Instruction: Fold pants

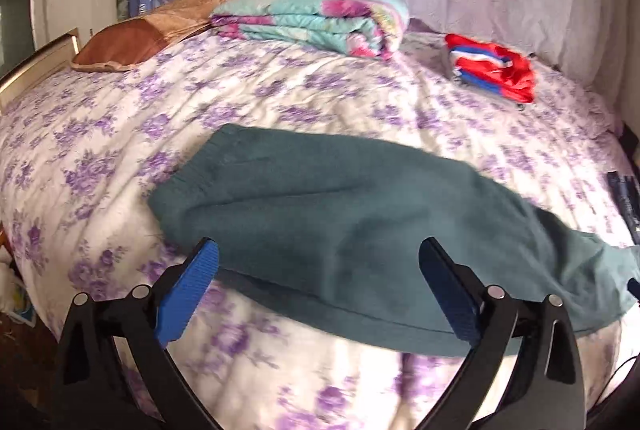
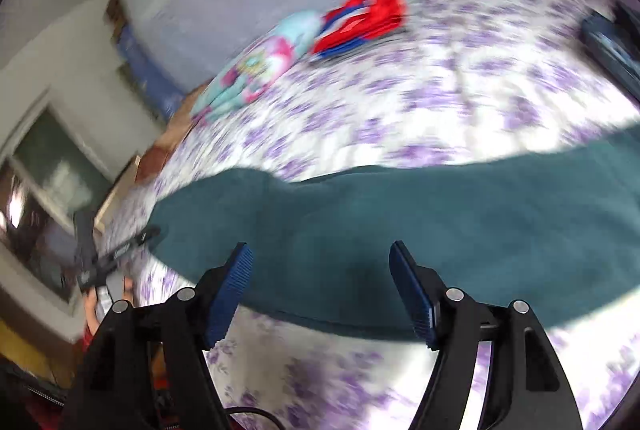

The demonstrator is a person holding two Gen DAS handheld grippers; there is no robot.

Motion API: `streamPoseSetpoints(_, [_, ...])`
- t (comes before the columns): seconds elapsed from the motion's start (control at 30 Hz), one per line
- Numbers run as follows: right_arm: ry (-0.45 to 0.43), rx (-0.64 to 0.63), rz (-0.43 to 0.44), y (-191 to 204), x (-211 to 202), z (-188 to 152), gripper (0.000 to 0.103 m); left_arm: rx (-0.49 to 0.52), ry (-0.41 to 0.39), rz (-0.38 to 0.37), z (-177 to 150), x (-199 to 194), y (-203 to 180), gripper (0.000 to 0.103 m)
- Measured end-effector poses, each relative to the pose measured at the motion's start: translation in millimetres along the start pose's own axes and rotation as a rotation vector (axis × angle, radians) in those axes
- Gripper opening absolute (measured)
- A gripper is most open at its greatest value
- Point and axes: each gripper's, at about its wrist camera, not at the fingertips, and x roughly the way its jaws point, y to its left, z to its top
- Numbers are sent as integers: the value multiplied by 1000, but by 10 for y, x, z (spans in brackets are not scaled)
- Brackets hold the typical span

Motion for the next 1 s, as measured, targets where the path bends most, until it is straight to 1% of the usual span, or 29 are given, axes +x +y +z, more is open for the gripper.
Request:
streamPoseSetpoints(0.03, [-24,102,-18,-278,-177,13,72,34,-10,-35,-15,-35,-163,98])
streamPoseSetpoints(0.07, [-47,177,-37,-504,-318,12,72,78,-22,-61,-33,-69,-358,98])
streamPoseSetpoints(0.13, [-89,280,-77,-827,-543,-13,72,164,-32,-92,-100,-85,-726,98])
streamPoseSetpoints(0.17, [-101,309,-64,-937,-612,-27,72,219,-33,-115,-135,-72,-943,98])
streamPoseSetpoints(0.23, [-96,352,-27,-1068,-640,-33,72,292,-18,-138,-202,-10,-1280,98])
streamPoseSetpoints(0.3, [-104,377,-25,-1117,-630,-17,72,359,15,-164,-317,86,-1587,98])
streamPoseSetpoints(0.33, [-117,376,-41,-1137,-616,18,71,397,40,-159,-386,181,-1710,98])
streamPoseSetpoints(0.37, [-134,380,-56,-1168,-609,53,71,421,72,-136,-460,300,-1793,98])
streamPoseSetpoints(0.4, [-149,392,-60,-1199,-599,88,71,426,107,-118,-530,409,-1839,99])
streamPoseSetpoints(0.43, [-164,402,-60,-1242,-579,117,71,406,133,-127,-557,481,-1828,99])
streamPoseSetpoints(0.47, [-180,414,-62,-1279,-578,141,70,364,135,-159,-504,455,-1756,99])
streamPoseSetpoints(0.5, [-204,424,-63,-1309,-588,157,68,338,146,-175,-479,454,-1684,99])
streamPoseSetpoints(0.57, [-242,420,-79,-1362,-601,161,65,275,183,-215,-447,544,-1532,99])
streamPoseSetpoints(0.6, [-253,411,-96,-1361,-589,156,59,255,172,-228,-442,518,-1492,99])
streamPoseSetpoints(0.63, [-263,398,-114,-1370,-572,151,54,257,164,-217,-453,504,-1492,99])
streamPoseSetpoints(0.67, [-272,377,-139,-1361,-564,133,52,271,159,-202,-477,496,-1521,99])
streamPoseSetpoints(0.7, [-281,351,-170,-1335,-551,116,47,287,148,-185,-497,476,-1552,99])
streamPoseSetpoints(0.73, [-285,326,-199,-1307,-519,120,39,294,138,-176,-505,461,-1570,99])
streamPoseSetpoints(0.77, [-286,305,-224,-1297,-502,117,35,293,133,-172,-505,445,-1562,99])
streamPoseSetpoints(0.8, [-291,301,-232,-1314,-495,124,25,285,126,-167,-496,425,-1535,99])
streamPoseSetpoints(0.83, [-304,317,-233,-1343,-487,143,10,275,110,-151,-478,385,-1481,99])
streamPoseSetpoints(0.87, [-324,339,-224,-1363,-508,143,6,269,80,-119,-448,309,-1398,99])
streamPoseSetpoints(0.9, [-344,346,-207,-1345,-519,160,5,263,45,-88,-417,226,-1300,99])
streamPoseSetpoints(0.93, [-362,335,-211,-1279,-518,186,5,253,6,-54,-376,132,-1172,99])
streamPoseSetpoints(1.0, [-396,251,-213,-985,-486,250,5,210,-53,18,-281,-34,-842,99])
